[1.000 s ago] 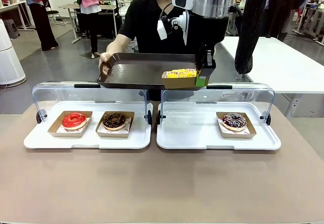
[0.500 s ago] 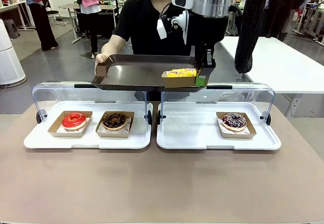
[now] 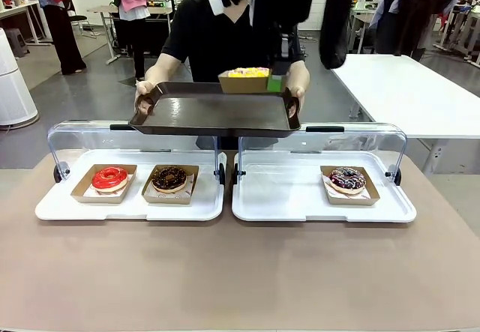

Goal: Provide the desired donut to the person.
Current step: Place the picked Paper togo box onto the Handle tray extended by the person.

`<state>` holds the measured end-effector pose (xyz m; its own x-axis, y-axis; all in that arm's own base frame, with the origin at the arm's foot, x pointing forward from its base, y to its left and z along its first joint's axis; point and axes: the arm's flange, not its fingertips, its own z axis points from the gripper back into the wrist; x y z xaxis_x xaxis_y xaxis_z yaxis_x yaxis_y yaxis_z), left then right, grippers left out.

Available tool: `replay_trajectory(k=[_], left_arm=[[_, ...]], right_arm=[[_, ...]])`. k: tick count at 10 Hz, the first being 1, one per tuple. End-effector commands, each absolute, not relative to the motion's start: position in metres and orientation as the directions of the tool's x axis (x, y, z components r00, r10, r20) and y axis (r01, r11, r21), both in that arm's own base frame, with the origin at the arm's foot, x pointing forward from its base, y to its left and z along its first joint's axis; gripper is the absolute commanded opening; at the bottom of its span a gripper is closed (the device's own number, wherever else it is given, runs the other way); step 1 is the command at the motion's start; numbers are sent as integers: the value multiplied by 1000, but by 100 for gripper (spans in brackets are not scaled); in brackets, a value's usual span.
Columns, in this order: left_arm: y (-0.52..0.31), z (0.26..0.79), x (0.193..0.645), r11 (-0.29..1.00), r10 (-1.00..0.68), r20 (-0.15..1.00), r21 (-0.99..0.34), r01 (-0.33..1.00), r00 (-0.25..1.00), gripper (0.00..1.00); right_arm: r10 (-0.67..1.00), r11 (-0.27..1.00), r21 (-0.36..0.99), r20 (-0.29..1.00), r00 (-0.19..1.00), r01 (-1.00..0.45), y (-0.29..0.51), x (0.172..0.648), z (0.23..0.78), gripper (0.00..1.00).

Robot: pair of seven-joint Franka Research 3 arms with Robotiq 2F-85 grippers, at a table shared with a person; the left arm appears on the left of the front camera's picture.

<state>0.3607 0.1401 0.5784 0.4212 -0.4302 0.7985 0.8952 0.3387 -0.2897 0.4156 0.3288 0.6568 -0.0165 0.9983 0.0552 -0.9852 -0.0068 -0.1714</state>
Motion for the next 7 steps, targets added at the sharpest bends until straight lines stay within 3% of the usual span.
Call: replay_trajectory(k=[1,7], left_arm=[[142,581,360,333,-427,802,-290,897,418,100],[142,581,360,333,-427,802,-290,897,418,100]], right_arm=[[1000,4,-188,26,-1,-982,366,450,669,2],[998,61,-150,-17,64,-987,354,511,624,2]])
